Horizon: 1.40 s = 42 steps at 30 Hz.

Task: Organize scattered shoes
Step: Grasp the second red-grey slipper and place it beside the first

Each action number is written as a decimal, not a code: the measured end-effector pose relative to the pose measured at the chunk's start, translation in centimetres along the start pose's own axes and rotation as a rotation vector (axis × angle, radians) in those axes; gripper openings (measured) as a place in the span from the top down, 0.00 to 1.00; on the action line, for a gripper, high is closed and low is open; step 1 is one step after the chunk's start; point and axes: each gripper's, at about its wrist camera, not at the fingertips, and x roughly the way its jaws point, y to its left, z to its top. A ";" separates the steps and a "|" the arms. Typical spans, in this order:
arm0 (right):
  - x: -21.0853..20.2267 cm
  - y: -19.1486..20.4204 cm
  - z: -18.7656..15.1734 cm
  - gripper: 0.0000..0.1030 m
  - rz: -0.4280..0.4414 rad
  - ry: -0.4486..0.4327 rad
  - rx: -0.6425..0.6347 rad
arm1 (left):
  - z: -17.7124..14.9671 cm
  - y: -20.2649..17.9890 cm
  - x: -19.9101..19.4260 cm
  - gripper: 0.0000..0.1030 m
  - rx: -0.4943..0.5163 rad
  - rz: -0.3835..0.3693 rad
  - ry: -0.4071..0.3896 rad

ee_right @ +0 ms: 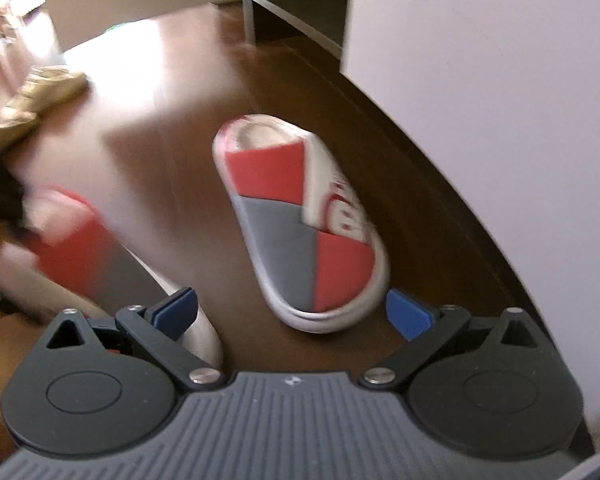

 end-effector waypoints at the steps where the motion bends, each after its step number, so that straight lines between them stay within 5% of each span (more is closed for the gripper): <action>1: -0.1 0.1 0.0 0.01 0.038 0.001 -0.015 | -0.3 0.3 -0.5 0.52 -0.050 -0.004 -0.014; 7: 2.1 5.0 -0.2 0.01 0.269 0.047 -0.245 | -5.2 0.7 -3.3 0.52 -0.314 0.086 -0.109; 12: 5.6 10.5 -1.0 0.01 0.327 0.098 -0.389 | -7.4 1.0 -3.6 0.52 -0.411 0.151 -0.110; 16: 7.5 13.1 -3.3 0.07 0.220 0.060 -0.510 | -8.0 0.0 -3.9 0.52 -0.437 0.176 -0.133; 19: 7.1 12.1 -3.4 0.19 0.163 0.037 -0.462 | -8.2 -0.6 -4.1 0.52 -0.429 0.187 -0.136; 23: 7.3 8.9 -2.9 0.19 0.091 0.018 -0.374 | -8.2 -0.8 -4.4 0.52 -0.449 0.175 -0.155; 26: 7.5 7.5 -2.2 0.19 0.054 -0.005 -0.421 | -7.8 -0.9 -4.1 0.52 -0.446 0.167 -0.165; 39: 7.7 7.7 -0.9 0.09 -0.021 -0.036 -0.413 | -7.4 -2.5 -5.1 0.52 -0.422 0.176 -0.170; 42: 5.8 7.9 -1.3 0.09 -0.044 -0.094 -0.409 | -7.6 -3.0 -6.1 0.46 -0.408 0.193 -0.168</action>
